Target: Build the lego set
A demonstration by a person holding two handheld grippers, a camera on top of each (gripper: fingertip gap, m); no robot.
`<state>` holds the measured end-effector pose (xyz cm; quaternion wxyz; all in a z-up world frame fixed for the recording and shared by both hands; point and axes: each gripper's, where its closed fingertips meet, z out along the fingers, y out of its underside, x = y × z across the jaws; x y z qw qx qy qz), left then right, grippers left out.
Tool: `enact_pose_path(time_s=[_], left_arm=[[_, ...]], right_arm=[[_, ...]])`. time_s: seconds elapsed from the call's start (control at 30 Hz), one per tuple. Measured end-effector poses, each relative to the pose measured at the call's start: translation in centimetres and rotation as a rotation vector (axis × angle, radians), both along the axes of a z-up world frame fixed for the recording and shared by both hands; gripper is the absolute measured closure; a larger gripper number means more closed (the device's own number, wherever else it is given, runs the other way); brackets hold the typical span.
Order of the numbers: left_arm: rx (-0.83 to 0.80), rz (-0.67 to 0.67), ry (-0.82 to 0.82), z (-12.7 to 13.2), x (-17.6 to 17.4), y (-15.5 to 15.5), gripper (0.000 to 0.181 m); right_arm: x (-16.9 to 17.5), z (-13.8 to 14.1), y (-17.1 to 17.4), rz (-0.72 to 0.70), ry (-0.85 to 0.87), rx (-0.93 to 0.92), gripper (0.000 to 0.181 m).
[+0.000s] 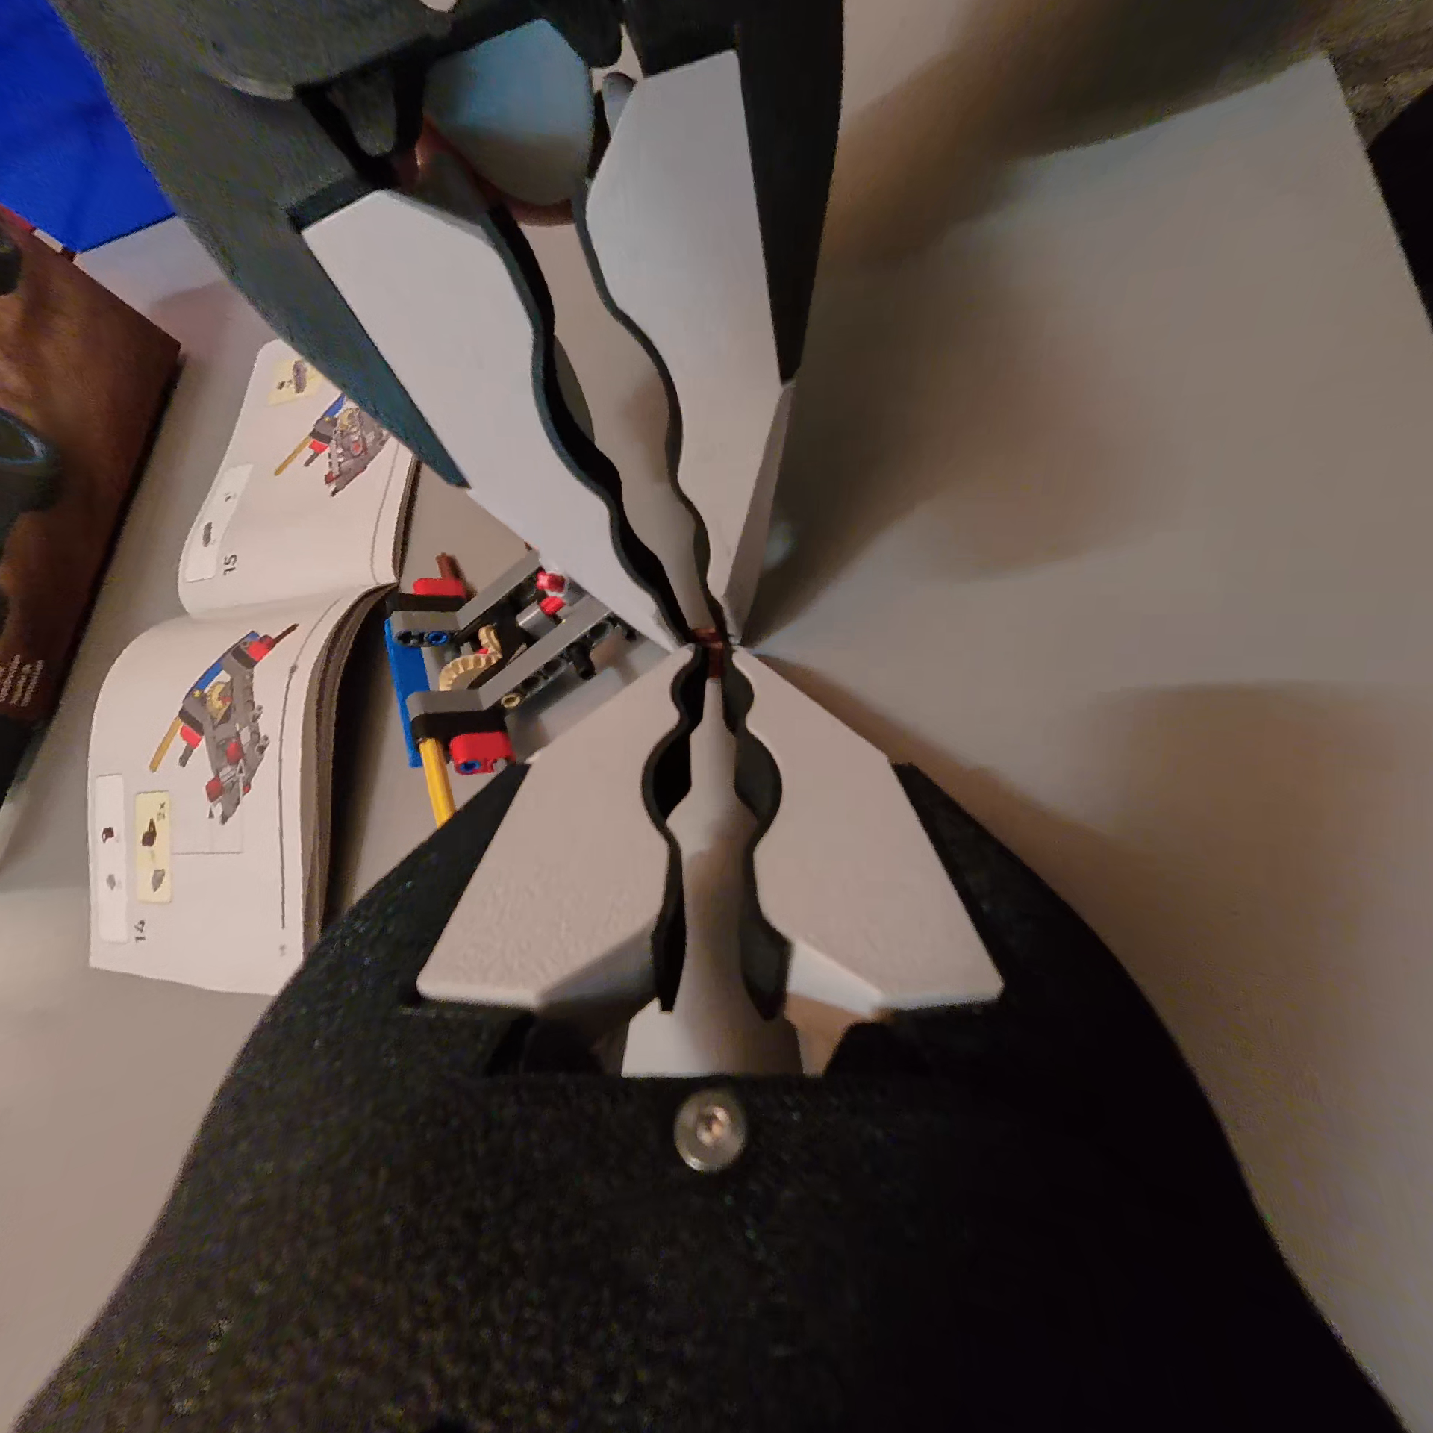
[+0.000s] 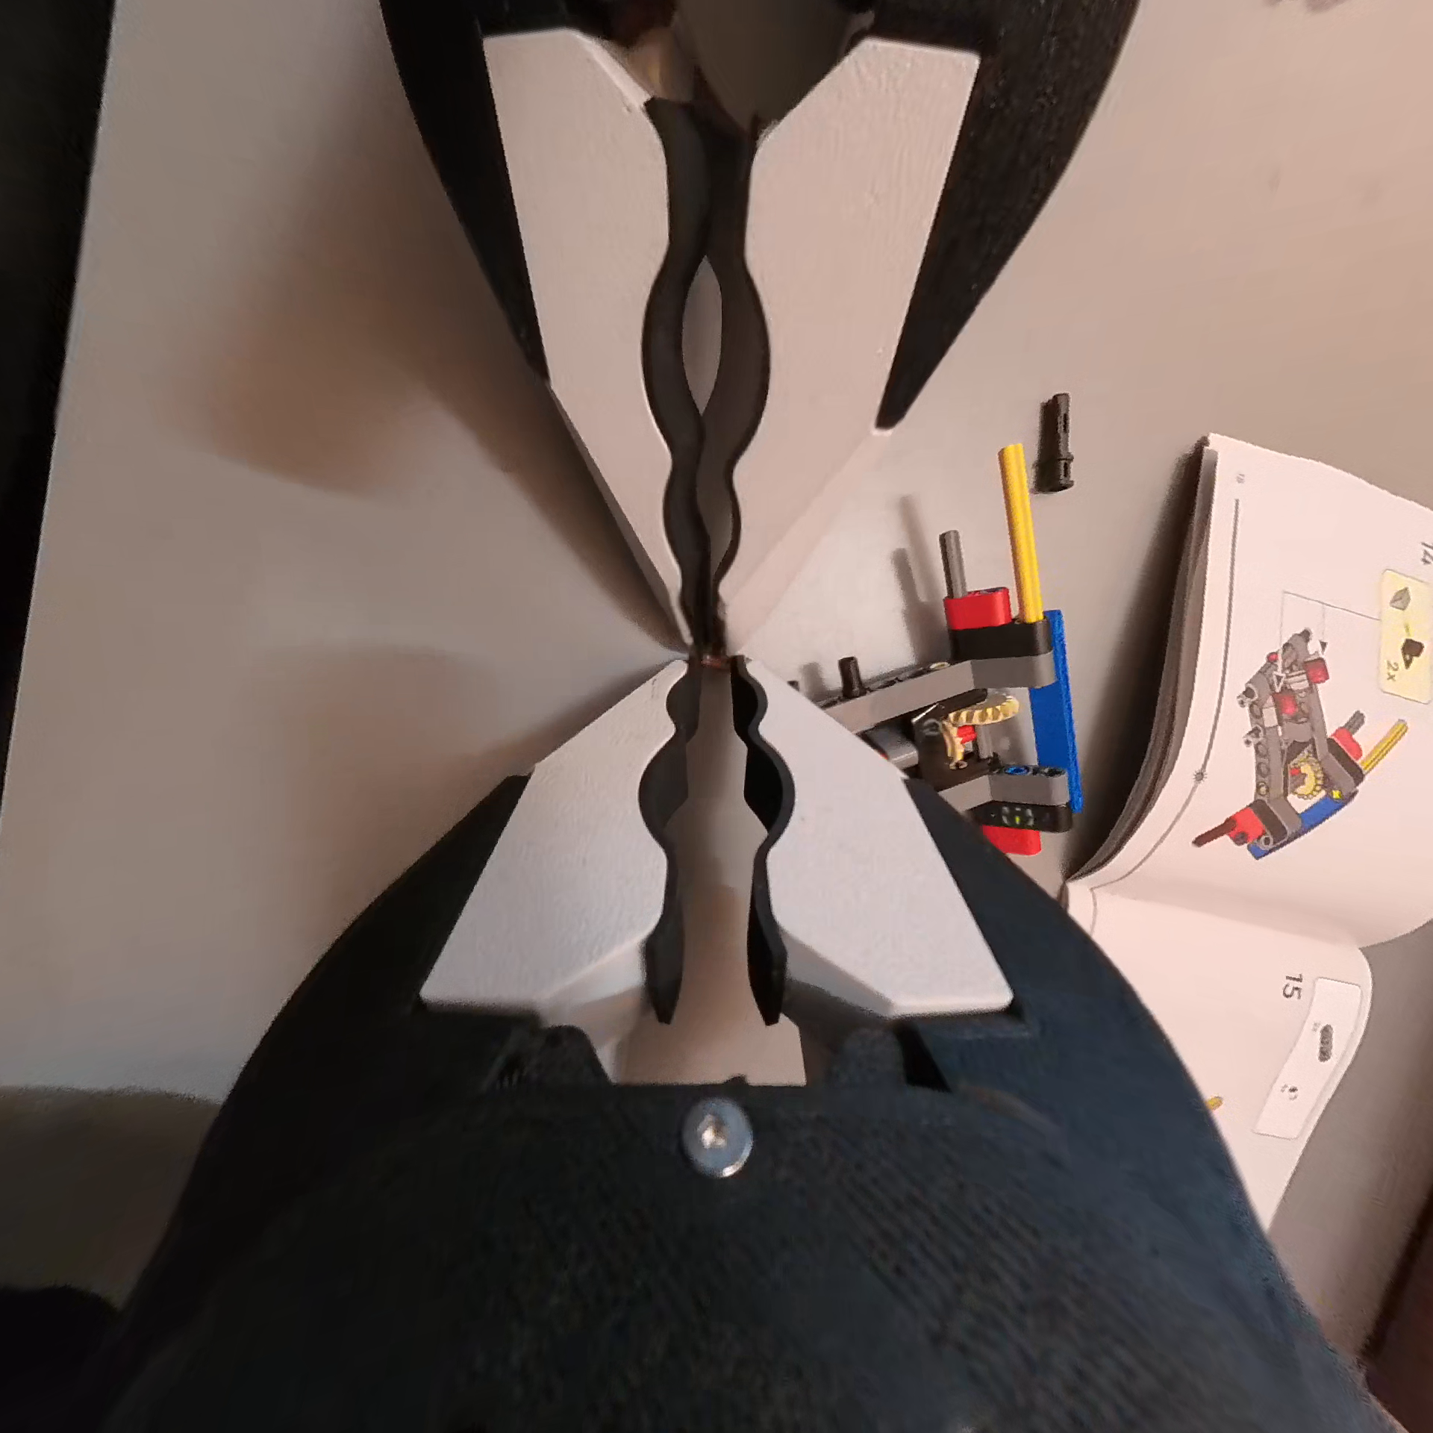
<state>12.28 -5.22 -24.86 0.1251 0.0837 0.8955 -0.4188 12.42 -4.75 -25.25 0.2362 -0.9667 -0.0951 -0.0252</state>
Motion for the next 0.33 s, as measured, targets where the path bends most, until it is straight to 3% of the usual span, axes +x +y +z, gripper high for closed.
enact_pose_path(time_s=[0.03, 0.33], left_arm=[[0.009, 0.0, -0.002, -0.17, 0.03, -0.02, 0.181], [0.029, 0.01, 0.019, -0.69, 0.09, -0.17, 0.181]], right_arm=[[0.07, -0.06, 0.0, 0.002, -0.002, -0.009, 0.176], [0.25, -0.35, -0.23, 0.014, -0.025, -0.034, 0.175]])
